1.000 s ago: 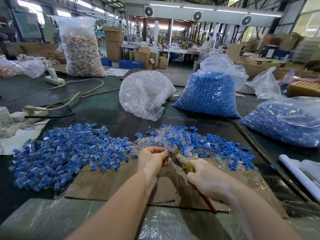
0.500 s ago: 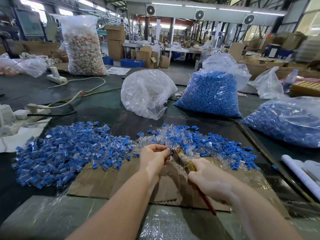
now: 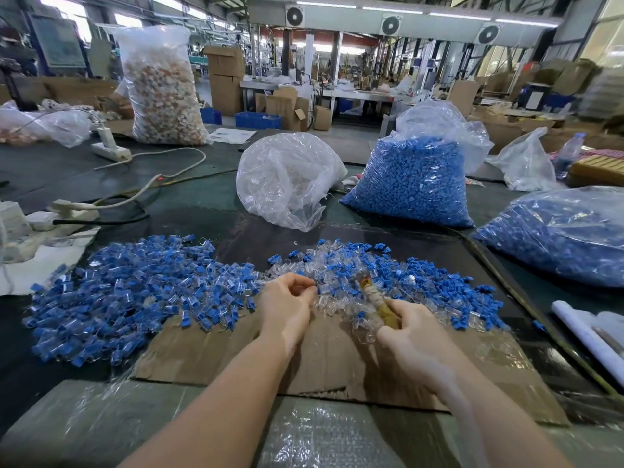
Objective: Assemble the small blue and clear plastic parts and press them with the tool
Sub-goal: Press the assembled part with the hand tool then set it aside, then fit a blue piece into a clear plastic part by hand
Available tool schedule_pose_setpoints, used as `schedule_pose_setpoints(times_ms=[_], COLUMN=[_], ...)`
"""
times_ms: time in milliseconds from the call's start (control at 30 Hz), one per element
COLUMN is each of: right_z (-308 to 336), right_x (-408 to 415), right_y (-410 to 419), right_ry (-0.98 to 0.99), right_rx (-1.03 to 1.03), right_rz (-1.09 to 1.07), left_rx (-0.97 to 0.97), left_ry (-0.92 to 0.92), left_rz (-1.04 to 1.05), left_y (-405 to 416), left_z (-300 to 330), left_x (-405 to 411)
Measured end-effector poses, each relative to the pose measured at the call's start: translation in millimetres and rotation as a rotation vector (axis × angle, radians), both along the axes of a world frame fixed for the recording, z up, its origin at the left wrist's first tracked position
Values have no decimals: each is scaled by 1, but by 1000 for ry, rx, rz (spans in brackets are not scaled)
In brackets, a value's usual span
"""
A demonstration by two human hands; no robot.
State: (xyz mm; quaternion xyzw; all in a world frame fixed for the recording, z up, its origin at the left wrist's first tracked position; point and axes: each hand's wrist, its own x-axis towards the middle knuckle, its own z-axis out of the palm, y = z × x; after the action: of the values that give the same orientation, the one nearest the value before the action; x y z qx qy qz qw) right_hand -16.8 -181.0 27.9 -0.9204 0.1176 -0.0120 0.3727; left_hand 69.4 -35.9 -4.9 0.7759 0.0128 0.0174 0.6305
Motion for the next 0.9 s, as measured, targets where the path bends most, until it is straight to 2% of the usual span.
schedule_pose_setpoints(times_ms=[100, 200, 367, 433, 600, 767, 900], right_z=[-9, -17, -30, -35, -42, -45, -42], right_x=[-1, -3, -9, -10, -12, -10, -7], right_y=[-18, -35, -46, -45, -44, -47, -46], right_ry=[-55, -6, 94, 111, 85, 108, 127], right_rx=[-172, -314, -500, -553, -650, -688, -696], right_rz=[-104, -216, -348, -366, -386, -365, -348], left_rx=[325, 530, 918, 1015, 1101, 1098, 974], left_ry=[-185, -269, -383, -396, -400, -324, -400], left_rz=[39, 87, -55, -82, -38, 66, 78], left_y=[19, 37, 53, 55, 67, 74, 60], left_z=[-2, -10, -25, -27, -25, -21, -17], left_x=[8, 17, 27, 28, 35, 38, 32])
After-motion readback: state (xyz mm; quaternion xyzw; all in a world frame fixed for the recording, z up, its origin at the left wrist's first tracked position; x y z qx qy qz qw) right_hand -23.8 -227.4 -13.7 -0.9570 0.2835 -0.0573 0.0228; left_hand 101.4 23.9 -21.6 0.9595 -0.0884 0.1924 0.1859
